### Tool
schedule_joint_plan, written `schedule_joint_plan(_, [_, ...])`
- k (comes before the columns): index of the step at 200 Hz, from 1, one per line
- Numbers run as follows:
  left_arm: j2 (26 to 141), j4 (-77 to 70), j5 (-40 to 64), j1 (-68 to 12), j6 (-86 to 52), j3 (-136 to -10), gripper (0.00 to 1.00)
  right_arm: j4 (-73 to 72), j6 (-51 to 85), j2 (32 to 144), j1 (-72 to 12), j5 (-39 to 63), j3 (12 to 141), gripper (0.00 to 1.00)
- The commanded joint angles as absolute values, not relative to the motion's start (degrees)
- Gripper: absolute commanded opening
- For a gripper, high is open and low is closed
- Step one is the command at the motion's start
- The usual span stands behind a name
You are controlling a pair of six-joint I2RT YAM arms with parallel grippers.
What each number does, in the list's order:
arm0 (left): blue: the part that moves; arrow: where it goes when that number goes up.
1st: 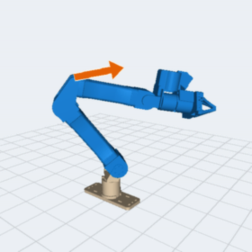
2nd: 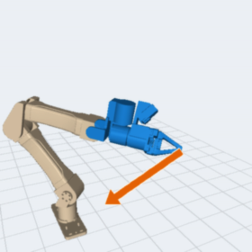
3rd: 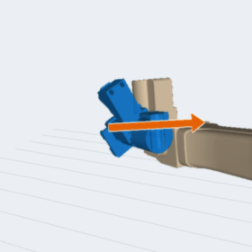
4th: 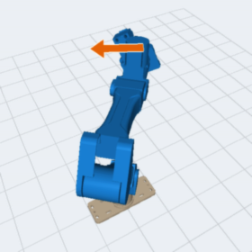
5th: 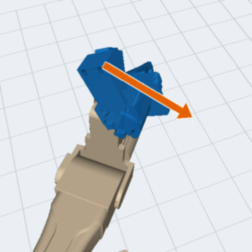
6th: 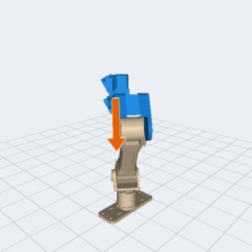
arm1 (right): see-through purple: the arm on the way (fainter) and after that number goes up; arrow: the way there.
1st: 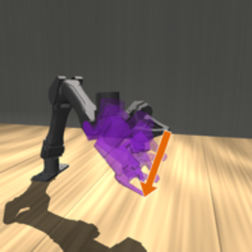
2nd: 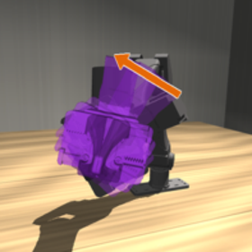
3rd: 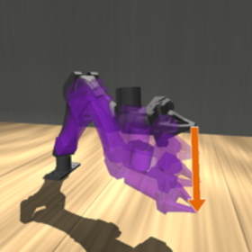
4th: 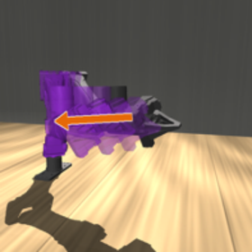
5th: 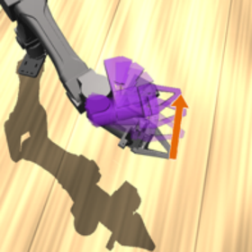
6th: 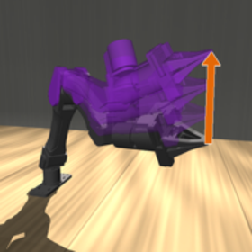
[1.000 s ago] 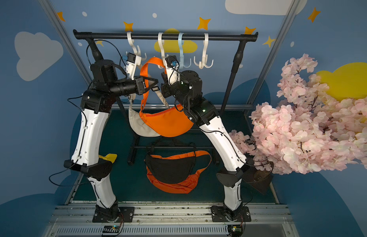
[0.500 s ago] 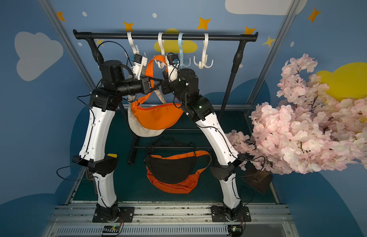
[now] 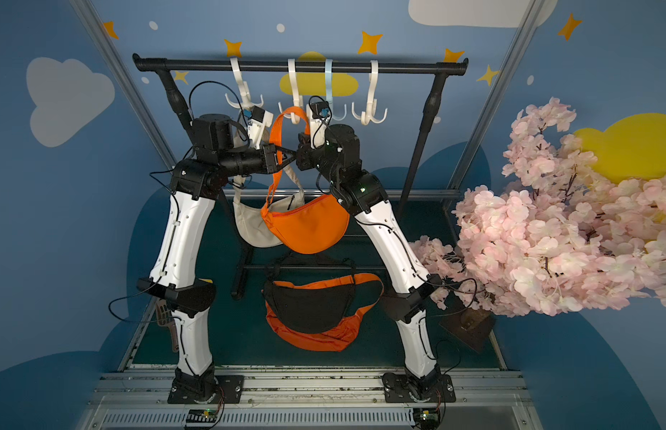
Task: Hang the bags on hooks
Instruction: Hang the bag on the hook.
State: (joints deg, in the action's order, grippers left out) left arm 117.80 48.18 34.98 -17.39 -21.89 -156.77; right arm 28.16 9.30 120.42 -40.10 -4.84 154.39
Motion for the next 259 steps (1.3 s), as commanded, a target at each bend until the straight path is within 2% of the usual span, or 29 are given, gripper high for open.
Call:
schedule_joint_plan(1, [118.79,50.02,35.07,-17.49,-20.94,-158.13,0.04,28.72,10.72,120.9,-40.13,-2.67,155.42,0.0])
schedule_joint_plan(27, [117.81,51.32,35.26,-17.47,-19.3,-157.73,0.07,29.1,10.72,120.1,-40.33,-1.66,153.38,0.0])
schedule_joint_plan(60, [113.29,47.98,35.76,-17.44,-17.34,-152.35,0.31,27.8,9.5,117.06,-40.71,-1.27,148.69,0.0])
schedule_joint_plan(79, [110.01,44.75,35.94,-17.49,-16.44,-147.57,0.4,26.85,8.75,114.9,-41.02,-1.81,145.57,0.0])
schedule_joint_plan(118, [104.35,40.11,34.02,-17.49,-14.98,-139.4,0.54,24.54,7.14,110.08,-41.08,-2.51,138.32,0.28])
schedule_joint_plan(133, [101.74,37.71,32.9,-17.48,-14.61,-135.29,0.55,23.51,6.71,107.7,-41.22,-3.04,134.56,0.37])
schedule_joint_plan(154, [96.74,32.02,30.34,-17.49,-14.58,-126.79,0.59,20.94,5.86,103.73,-41.21,-4.97,127.68,0.59])
schedule_joint_plan(162, [94.39,29.0,29.09,-17.47,-14.32,-122.94,0.61,20.49,5.44,102.4,-41.11,-5.63,125.27,0.65])
schedule_joint_plan(209, [83.23,14.7,23.34,-17.43,-12.83,-104.6,0.73,20.57,3.06,95.85,-40.87,-6.08,114.18,0.75])
schedule_joint_plan(259, [73.68,6.01,17.0,-17.49,-10.5,-90.19,0.82,20.3,2.31,85.25,-40.82,-7.2,96.48,0.77])
